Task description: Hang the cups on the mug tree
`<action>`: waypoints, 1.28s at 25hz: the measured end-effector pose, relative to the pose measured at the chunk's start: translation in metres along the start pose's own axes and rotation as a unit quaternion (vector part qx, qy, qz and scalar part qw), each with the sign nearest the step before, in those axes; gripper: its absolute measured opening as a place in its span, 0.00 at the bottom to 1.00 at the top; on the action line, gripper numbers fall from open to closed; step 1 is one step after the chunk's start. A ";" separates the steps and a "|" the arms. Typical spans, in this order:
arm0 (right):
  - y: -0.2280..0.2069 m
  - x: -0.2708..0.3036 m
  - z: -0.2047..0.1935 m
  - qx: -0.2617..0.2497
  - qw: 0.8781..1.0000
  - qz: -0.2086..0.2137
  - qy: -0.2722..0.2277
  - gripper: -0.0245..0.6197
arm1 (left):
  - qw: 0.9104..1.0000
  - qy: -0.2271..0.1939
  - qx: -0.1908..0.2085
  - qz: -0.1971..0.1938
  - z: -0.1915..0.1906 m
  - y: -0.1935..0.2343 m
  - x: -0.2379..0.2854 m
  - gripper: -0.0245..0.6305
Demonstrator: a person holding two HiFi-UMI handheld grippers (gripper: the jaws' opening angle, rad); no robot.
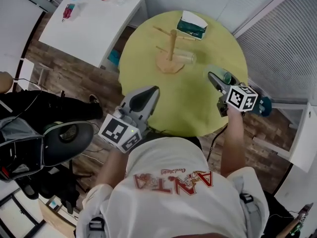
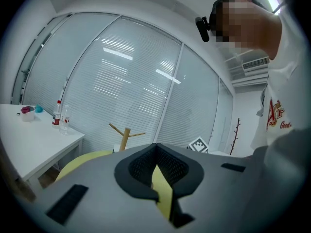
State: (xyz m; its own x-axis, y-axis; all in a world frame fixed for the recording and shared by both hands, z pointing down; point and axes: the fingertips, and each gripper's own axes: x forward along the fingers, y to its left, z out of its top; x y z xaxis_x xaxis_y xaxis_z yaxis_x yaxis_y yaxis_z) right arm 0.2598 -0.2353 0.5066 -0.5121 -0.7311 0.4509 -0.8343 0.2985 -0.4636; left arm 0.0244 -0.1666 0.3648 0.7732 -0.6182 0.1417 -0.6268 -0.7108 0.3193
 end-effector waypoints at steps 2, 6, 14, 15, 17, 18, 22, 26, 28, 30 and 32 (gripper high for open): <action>0.021 -0.005 0.030 0.027 0.998 0.036 -0.039 0.56 | 1.000 -0.002 -0.002 -0.001 0.001 0.002 -0.005 0.05; 0.051 -0.002 0.075 0.033 0.993 0.083 -0.077 0.56 | 1.000 -0.009 -0.006 0.001 0.002 0.007 -0.012 0.05; 0.083 0.020 0.121 0.049 0.982 0.146 -0.113 0.56 | 1.000 -0.010 -0.021 0.010 -0.005 0.015 -0.028 0.05; 0.087 0.026 0.123 0.051 0.980 0.160 -0.110 0.56 | 1.000 -0.011 -0.023 0.013 -0.005 0.017 -0.031 0.05; 0.087 0.039 0.124 0.062 0.977 0.178 -0.097 0.56 | 0.999 -0.012 -0.026 0.020 -0.006 0.022 -0.035 0.05; 0.086 0.045 0.124 0.071 0.977 0.182 -0.089 0.56 | 0.999 -0.012 -0.028 0.023 -0.006 0.024 -0.036 0.05; 0.092 0.064 0.123 0.082 0.972 0.210 -0.068 0.56 | 0.999 -0.013 -0.033 0.029 -0.007 0.027 -0.038 0.05; 0.092 0.077 0.118 0.097 0.971 0.213 -0.057 0.56 | 0.999 -0.014 -0.034 0.032 -0.009 0.029 -0.038 0.05; 0.093 0.083 0.115 0.106 0.969 0.215 -0.058 0.56 | 0.999 -0.017 -0.031 0.032 -0.011 0.031 -0.038 0.05; 0.092 0.087 0.111 0.112 0.970 0.209 -0.058 0.56 | 0.999 -0.017 -0.034 0.032 -0.012 0.032 -0.038 0.05; 0.090 0.091 0.108 0.115 0.972 0.199 -0.053 0.56 | 0.999 -0.014 -0.038 0.033 -0.009 0.032 -0.037 0.05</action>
State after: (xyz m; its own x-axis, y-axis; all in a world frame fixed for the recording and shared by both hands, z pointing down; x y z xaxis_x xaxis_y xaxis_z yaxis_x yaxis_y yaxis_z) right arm 0.1605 -0.3413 0.4235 -0.7507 -0.6484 0.1269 -0.5014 0.4340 -0.7484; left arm -0.0234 -0.1630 0.3784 0.7263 -0.6730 0.1399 -0.6669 -0.6406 0.3806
